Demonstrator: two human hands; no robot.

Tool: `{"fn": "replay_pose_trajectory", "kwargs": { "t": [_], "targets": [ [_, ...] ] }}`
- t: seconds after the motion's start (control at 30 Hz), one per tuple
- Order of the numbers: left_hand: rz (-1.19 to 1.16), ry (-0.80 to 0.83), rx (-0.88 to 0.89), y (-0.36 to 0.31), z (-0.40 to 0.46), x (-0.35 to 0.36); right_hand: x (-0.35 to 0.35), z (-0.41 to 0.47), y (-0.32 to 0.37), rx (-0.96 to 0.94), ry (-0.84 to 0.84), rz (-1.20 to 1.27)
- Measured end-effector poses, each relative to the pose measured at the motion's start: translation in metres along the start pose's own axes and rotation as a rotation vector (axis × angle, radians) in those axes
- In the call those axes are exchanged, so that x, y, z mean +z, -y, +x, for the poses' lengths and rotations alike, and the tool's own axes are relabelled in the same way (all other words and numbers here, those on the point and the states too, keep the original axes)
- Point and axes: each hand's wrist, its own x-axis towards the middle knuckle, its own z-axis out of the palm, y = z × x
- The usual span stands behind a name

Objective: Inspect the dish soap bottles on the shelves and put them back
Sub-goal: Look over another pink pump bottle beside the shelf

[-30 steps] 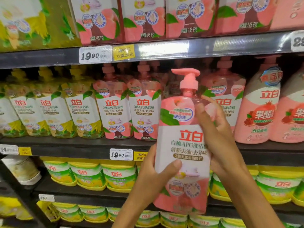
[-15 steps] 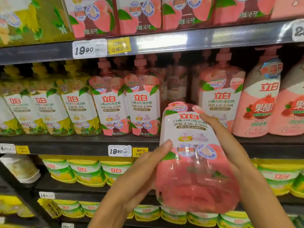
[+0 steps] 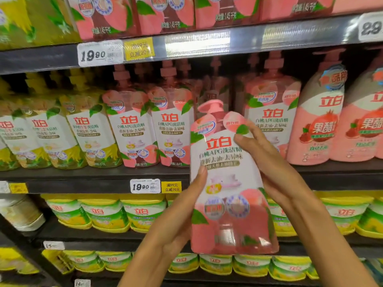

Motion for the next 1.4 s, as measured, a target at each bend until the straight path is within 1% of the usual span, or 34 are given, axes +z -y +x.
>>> {"fn": "replay_pose_trajectory", "kwargs": {
  "t": [0.03, 0.07, 0.13, 0.27, 0.37, 0.43, 0.5, 0.57, 0.7, 0.77, 0.87, 1.0, 1.07, 1.17, 1.27, 1.37, 1.4],
  "targets": [
    [-0.059, 0.002, -0.063, -0.008, -0.004, 0.007, 0.002, -0.001, 0.0, -0.045, -0.002, -0.045],
    [-0.023, 0.016, -0.019, 0.001, -0.005, -0.002, 0.003, -0.003, 0.0, -0.074, 0.017, -0.088],
    [0.123, -0.043, 0.086, 0.015, 0.002, -0.017, 0.0, -0.007, -0.004, -0.139, 0.04, -0.172],
    [0.154, -0.084, 0.29, 0.025, 0.017, -0.024, -0.001, -0.014, -0.002, -0.201, 0.095, -0.311],
    [0.178, -0.139, 0.472, 0.027, 0.022, -0.025, -0.001, -0.014, 0.007, -0.2, 0.111, -0.455],
    [0.213, -0.137, 0.531, 0.029, 0.026, -0.027, -0.004, -0.015, 0.011, -0.196, 0.107, -0.515],
    [0.234, -0.148, 0.572, 0.03, 0.028, -0.031, -0.009, -0.02, 0.009, -0.197, 0.097, -0.548],
    [0.24, -0.155, 0.601, 0.032, 0.031, -0.036, -0.011, -0.028, 0.006, -0.237, 0.088, -0.534],
    [0.258, -0.15, 0.667, 0.032, 0.032, -0.042, -0.006, -0.031, 0.001, -0.348, 0.15, -0.486],
    [0.238, -0.17, 0.7, 0.03, 0.031, -0.038, -0.001, -0.029, 0.005, -0.354, 0.157, -0.487],
    [0.146, -0.177, 0.67, 0.031, 0.03, -0.033, -0.003, -0.021, 0.008, -0.336, 0.113, -0.469],
    [0.125, -0.158, 0.637, 0.032, 0.024, -0.028, 0.001, -0.005, 0.009, -0.327, 0.071, -0.264],
    [0.087, -0.116, 0.592, 0.033, 0.024, -0.024, 0.006, 0.0, 0.008, -0.306, 0.022, -0.122],
    [0.062, -0.072, 0.492, 0.033, 0.026, -0.02, 0.011, 0.0, 0.006, -0.355, -0.018, -0.027],
    [0.001, -0.125, 0.441, 0.042, 0.033, -0.023, 0.018, -0.005, 0.006, -0.406, -0.088, -0.021],
    [-0.097, -0.184, 0.389, 0.046, 0.041, -0.019, 0.03, -0.005, 0.013, -0.404, -0.111, -0.059],
    [-0.119, -0.191, 0.382, 0.047, 0.043, -0.017, 0.031, -0.003, 0.017, -0.404, -0.093, -0.059]
  ]
}}
